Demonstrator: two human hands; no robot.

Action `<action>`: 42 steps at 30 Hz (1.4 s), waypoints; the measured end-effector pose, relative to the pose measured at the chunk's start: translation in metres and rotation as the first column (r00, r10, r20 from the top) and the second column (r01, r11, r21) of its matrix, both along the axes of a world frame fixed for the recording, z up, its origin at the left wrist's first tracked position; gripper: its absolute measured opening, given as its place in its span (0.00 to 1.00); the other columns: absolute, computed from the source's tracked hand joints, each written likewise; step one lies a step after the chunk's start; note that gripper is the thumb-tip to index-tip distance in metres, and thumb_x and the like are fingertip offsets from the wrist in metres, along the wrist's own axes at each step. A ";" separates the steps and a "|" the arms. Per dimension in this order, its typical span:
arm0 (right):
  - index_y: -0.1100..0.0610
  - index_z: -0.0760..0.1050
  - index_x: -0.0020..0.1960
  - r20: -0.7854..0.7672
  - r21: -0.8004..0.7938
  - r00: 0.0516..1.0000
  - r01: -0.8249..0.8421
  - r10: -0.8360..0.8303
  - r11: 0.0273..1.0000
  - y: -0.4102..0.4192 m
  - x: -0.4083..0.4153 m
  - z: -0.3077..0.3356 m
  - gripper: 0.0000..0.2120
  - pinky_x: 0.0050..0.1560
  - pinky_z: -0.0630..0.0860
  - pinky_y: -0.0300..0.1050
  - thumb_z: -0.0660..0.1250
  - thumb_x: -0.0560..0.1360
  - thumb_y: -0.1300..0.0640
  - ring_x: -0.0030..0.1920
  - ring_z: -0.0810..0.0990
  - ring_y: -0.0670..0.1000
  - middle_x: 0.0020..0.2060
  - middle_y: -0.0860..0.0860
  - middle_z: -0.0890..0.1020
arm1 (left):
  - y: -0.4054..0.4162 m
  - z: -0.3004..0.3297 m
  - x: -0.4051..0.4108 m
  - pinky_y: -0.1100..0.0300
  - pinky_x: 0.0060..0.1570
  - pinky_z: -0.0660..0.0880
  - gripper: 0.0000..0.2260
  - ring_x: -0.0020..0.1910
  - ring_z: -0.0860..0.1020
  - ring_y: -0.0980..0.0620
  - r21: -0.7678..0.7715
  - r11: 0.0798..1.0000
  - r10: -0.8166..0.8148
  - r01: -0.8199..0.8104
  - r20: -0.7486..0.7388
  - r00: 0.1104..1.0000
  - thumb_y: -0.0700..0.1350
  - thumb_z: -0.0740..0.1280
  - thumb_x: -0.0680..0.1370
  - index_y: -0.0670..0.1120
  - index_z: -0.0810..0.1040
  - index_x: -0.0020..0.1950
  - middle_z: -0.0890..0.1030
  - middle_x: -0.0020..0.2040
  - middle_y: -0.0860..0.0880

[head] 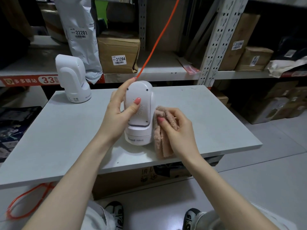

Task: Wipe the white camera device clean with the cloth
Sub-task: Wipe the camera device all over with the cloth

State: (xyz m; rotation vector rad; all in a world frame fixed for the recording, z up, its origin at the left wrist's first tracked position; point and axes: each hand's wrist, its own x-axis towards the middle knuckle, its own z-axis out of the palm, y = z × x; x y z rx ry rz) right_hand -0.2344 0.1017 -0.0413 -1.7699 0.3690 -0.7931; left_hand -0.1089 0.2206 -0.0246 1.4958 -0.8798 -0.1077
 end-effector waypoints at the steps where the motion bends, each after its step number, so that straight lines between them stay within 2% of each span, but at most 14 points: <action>1: 0.52 0.78 0.54 -0.009 -0.018 1.000 -0.015 0.015 1.000 0.002 0.000 -0.002 0.07 0.58 0.76 0.43 0.68 0.77 0.60 0.55 0.80 0.45 0.52 0.48 0.82 | 0.002 0.002 0.001 0.64 0.60 0.72 0.21 0.66 0.72 0.54 -0.004 1.000 0.016 -0.016 -0.005 1.000 0.54 0.66 0.75 0.62 0.69 0.67 0.73 0.67 0.52; 3: 0.51 0.78 0.53 -0.017 -0.077 0.999 -0.035 0.034 0.996 0.005 -0.001 -0.002 0.07 0.56 0.75 0.39 0.68 0.77 0.61 0.53 0.79 0.43 0.51 0.48 0.82 | 0.005 0.003 0.000 0.72 0.51 0.72 0.20 0.60 0.74 0.56 -0.023 0.999 0.043 -0.043 -0.018 0.999 0.52 0.67 0.75 0.56 0.69 0.66 0.74 0.64 0.53; 8: 0.53 0.78 0.55 0.088 -0.190 0.996 0.042 -0.025 0.981 0.013 0.005 0.009 0.08 0.52 0.72 0.32 0.69 0.77 0.60 0.52 0.78 0.42 0.51 0.48 0.80 | 0.007 0.004 -0.006 0.74 0.47 0.70 0.21 0.50 0.74 0.69 -0.051 0.996 0.079 -0.079 0.016 0.997 0.47 0.72 0.74 0.53 0.70 0.64 0.75 0.57 0.59; 10: 0.54 0.77 0.55 0.163 -0.229 0.985 0.090 -0.053 0.969 0.013 0.010 0.014 0.08 0.52 0.73 0.34 0.70 0.76 0.60 0.52 0.78 0.43 0.50 0.49 0.80 | 0.007 0.005 -0.007 0.73 0.49 0.70 0.21 0.52 0.74 0.68 -0.046 0.996 0.071 -0.070 0.024 0.997 0.50 0.71 0.72 0.57 0.69 0.62 0.75 0.57 0.61; 13: 0.54 0.78 0.54 0.243 -0.275 0.967 0.146 -0.079 0.950 0.016 0.014 0.012 0.07 0.49 0.77 0.45 0.71 0.76 0.58 0.50 0.79 0.47 0.48 0.48 0.79 | 0.006 0.003 -0.008 0.69 0.55 0.71 0.20 0.58 0.74 0.63 -0.043 0.995 0.092 -0.091 0.023 0.996 0.52 0.70 0.72 0.58 0.70 0.62 0.75 0.59 0.61; 16: 0.55 0.79 0.53 0.203 -0.361 0.977 0.140 -0.069 0.922 0.016 0.016 -0.001 0.07 0.47 0.77 0.53 0.71 0.75 0.60 0.50 0.79 0.51 0.47 0.48 0.79 | 0.004 0.003 -0.002 0.68 0.57 0.71 0.20 0.59 0.74 0.61 -0.068 0.986 0.149 -0.150 -0.026 0.989 0.53 0.68 0.72 0.55 0.70 0.63 0.74 0.60 0.59; 19: 0.55 0.79 0.54 0.150 -0.502 0.988 0.118 -0.049 0.856 0.011 0.017 -0.015 0.07 0.44 0.76 0.53 0.68 0.76 0.58 0.49 0.79 0.53 0.47 0.49 0.79 | 0.005 0.003 0.006 0.65 0.57 0.72 0.19 0.56 0.75 0.60 -0.115 0.978 0.155 -0.172 -0.145 0.977 0.53 0.68 0.71 0.55 0.70 0.61 0.75 0.58 0.56; 21: 0.55 0.79 0.54 0.163 -0.552 0.985 0.131 -0.048 0.823 0.009 0.015 -0.016 0.10 0.42 0.76 0.51 0.66 0.76 0.53 0.48 0.78 0.53 0.47 0.49 0.79 | 0.006 0.002 0.006 0.64 0.56 0.72 0.19 0.56 0.75 0.59 -0.125 0.977 0.150 -0.170 -0.155 0.976 0.54 0.70 0.70 0.57 0.70 0.59 0.75 0.57 0.56; 25: 0.56 0.80 0.55 0.249 -0.559 0.965 0.209 -0.078 0.802 0.008 0.017 -0.006 0.08 0.41 0.76 0.51 0.68 0.76 0.58 0.48 0.79 0.54 0.48 0.51 0.79 | 0.008 0.001 -0.001 0.65 0.55 0.73 0.22 0.58 0.75 0.57 -0.116 0.986 0.110 -0.121 -0.097 0.989 0.59 0.71 0.66 0.60 0.70 0.57 0.75 0.57 0.57; 28: 0.57 0.79 0.58 0.303 -0.531 0.949 0.247 -0.090 0.811 0.008 0.021 0.003 0.11 0.45 0.77 0.51 0.70 0.76 0.62 0.50 0.79 0.56 0.51 0.53 0.79 | 0.007 0.001 -0.004 0.62 0.55 0.75 0.22 0.58 0.77 0.55 -0.124 0.990 0.057 -0.068 -0.089 0.994 0.57 0.72 0.66 0.58 0.71 0.58 0.76 0.57 0.55; 31: 0.57 0.79 0.59 0.310 -0.526 0.949 0.227 -0.064 0.819 0.010 0.023 0.001 0.13 0.47 0.78 0.52 0.69 0.75 0.63 0.53 0.79 0.56 0.53 0.54 0.78 | 0.006 0.001 -0.003 0.65 0.53 0.74 0.20 0.56 0.76 0.58 -0.137 0.987 0.073 -0.087 -0.099 0.992 0.55 0.72 0.68 0.58 0.71 0.57 0.76 0.56 0.57; 37: 0.57 0.81 0.57 0.267 -0.641 0.964 0.192 -0.018 0.743 0.013 0.020 -0.015 0.12 0.41 0.78 0.53 0.72 0.74 0.62 0.50 0.80 0.55 0.51 0.53 0.79 | 0.006 0.003 0.003 0.68 0.49 0.73 0.17 0.53 0.76 0.60 -0.175 0.970 0.127 -0.168 -0.222 0.967 0.52 0.69 0.70 0.56 0.71 0.58 0.76 0.56 0.53; 40: 0.56 0.81 0.57 0.302 -0.663 0.951 0.258 -0.064 0.703 0.010 0.020 -0.009 0.13 0.38 0.78 0.53 0.73 0.73 0.62 0.49 0.79 0.55 0.51 0.53 0.79 | 0.007 0.005 -0.002 0.69 0.47 0.73 0.17 0.51 0.77 0.62 -0.165 0.979 0.088 -0.119 -0.184 0.979 0.50 0.70 0.71 0.57 0.71 0.58 0.76 0.54 0.56; 42: 0.57 0.80 0.59 0.339 -0.634 0.937 0.291 -0.081 0.717 0.009 0.020 0.000 0.13 0.42 0.79 0.51 0.72 0.74 0.62 0.50 0.79 0.55 0.53 0.55 0.78 | 0.008 0.005 -0.006 0.68 0.47 0.74 0.19 0.52 0.77 0.62 -0.151 0.987 0.040 -0.062 -0.146 0.989 0.49 0.71 0.70 0.56 0.72 0.59 0.77 0.54 0.56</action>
